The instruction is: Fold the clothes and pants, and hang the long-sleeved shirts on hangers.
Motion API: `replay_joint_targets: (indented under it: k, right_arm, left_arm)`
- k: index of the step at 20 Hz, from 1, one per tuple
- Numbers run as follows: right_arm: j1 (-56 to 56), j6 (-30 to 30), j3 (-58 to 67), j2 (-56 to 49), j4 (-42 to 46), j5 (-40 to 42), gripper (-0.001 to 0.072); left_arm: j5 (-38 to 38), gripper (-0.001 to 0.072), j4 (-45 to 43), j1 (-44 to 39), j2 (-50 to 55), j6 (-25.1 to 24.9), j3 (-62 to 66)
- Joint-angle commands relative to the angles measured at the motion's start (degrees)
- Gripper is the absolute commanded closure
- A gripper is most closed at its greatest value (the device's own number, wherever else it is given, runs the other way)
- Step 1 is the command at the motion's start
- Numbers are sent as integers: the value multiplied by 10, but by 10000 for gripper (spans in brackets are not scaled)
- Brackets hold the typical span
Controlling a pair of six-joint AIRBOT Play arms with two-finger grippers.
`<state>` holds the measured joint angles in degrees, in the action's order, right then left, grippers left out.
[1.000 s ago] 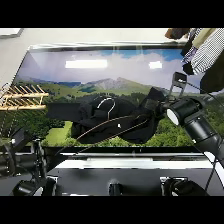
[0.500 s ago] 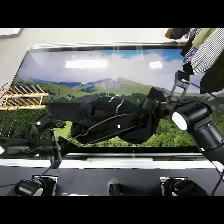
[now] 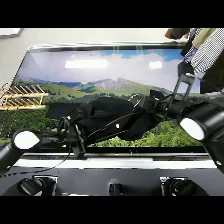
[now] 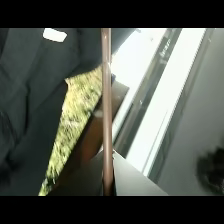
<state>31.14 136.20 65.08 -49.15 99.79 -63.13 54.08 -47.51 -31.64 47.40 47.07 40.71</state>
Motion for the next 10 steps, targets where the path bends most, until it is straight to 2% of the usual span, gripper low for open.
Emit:
replay_joint_targets:
  k: [1, 6, 10]
  right_arm:
    - [2, 1, 37, 17, -20, -42, 684]
    - [2, -8, 43, 11, -31, -61, 684]
    - [2, -18, 43, -16, -40, -52, 683]
  left_arm:
    - [-97, 689, 12, -39, 35, -7, 0]
    - [-196, 689, 45, -83, 59, -9, 0]
    - [-226, 690, 58, -103, 60, -9, 0]
